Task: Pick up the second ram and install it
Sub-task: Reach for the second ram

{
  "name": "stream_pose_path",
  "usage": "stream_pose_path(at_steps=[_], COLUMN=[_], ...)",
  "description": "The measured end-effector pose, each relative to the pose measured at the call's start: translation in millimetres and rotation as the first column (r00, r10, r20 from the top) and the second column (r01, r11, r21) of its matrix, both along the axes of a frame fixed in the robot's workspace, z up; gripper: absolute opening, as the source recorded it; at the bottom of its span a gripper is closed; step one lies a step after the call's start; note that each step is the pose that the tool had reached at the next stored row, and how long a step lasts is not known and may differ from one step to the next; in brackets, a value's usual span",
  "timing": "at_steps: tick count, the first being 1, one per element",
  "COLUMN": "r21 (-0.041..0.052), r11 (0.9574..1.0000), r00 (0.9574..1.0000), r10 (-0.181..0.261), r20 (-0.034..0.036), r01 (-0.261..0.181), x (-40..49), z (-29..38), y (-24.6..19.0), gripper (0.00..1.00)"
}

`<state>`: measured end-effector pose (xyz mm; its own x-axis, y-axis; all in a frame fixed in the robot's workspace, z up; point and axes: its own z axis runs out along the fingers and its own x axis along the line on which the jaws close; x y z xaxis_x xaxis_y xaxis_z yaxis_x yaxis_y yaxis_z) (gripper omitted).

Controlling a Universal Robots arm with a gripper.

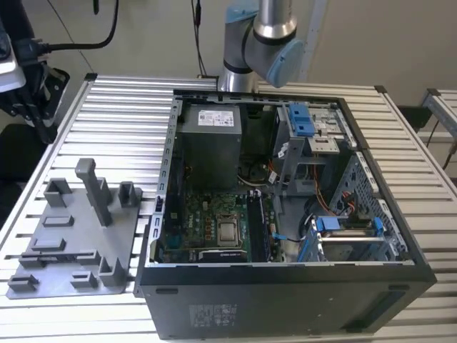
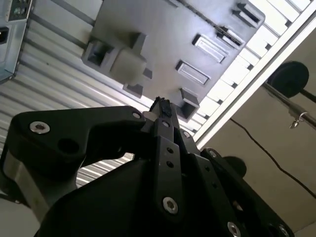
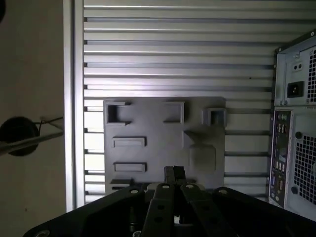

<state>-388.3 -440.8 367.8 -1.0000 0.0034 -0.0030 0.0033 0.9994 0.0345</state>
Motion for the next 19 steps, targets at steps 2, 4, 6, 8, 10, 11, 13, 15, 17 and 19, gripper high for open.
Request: stream_pose_path(at_steps=[2, 4, 6, 8, 10, 11, 13, 15, 17, 19], r21=[-0.0001, -0.0001, 0.0000, -0.0001, -0.0001, -0.0001, 0.0000, -0.0001, -0.0001, -0.0002], r11=[1.0000, 1.0000, 1.0000, 1.0000, 1.0000, 1.0000, 1.0000, 1.0000, 1.0000, 1.0000], r00=[1.0000, 1.0000, 1.0000, 1.0000, 1.0000, 1.0000, 1.0000, 1.0000, 1.0000, 1.0000], r10=[0.000, 0.000, 0.000, 0.000, 0.000, 0.000, 0.000, 0.000, 0.000, 0.000], r20=[-0.0001, -0.0001, 0.0000, -0.0001, -0.0001, -0.0001, -0.0001, -0.0001, -0.0002, -0.0004], r01=[0.000, 0.000, 0.000, 0.000, 0.000, 0.000, 0.000, 0.000, 0.000, 0.000], x=[-2.9, -6.3, -9.6, -12.1, -14.2, -14.9, -15.9, -16.4, -16.7, -16.9], z=[-1.0, -1.7, -2.5, -3.3, -4.3, -4.8, -5.9, -6.8, -7.6, -8.2], y=[-4.5, -7.2, -10.7, -15.1, -19.0, -21.2, -26.2, -31.2, -36.1, -39.5], gripper=[0.11, 0.11, 0.11, 0.11, 0.11, 0.11, 0.11, 0.11, 0.11, 0.11])
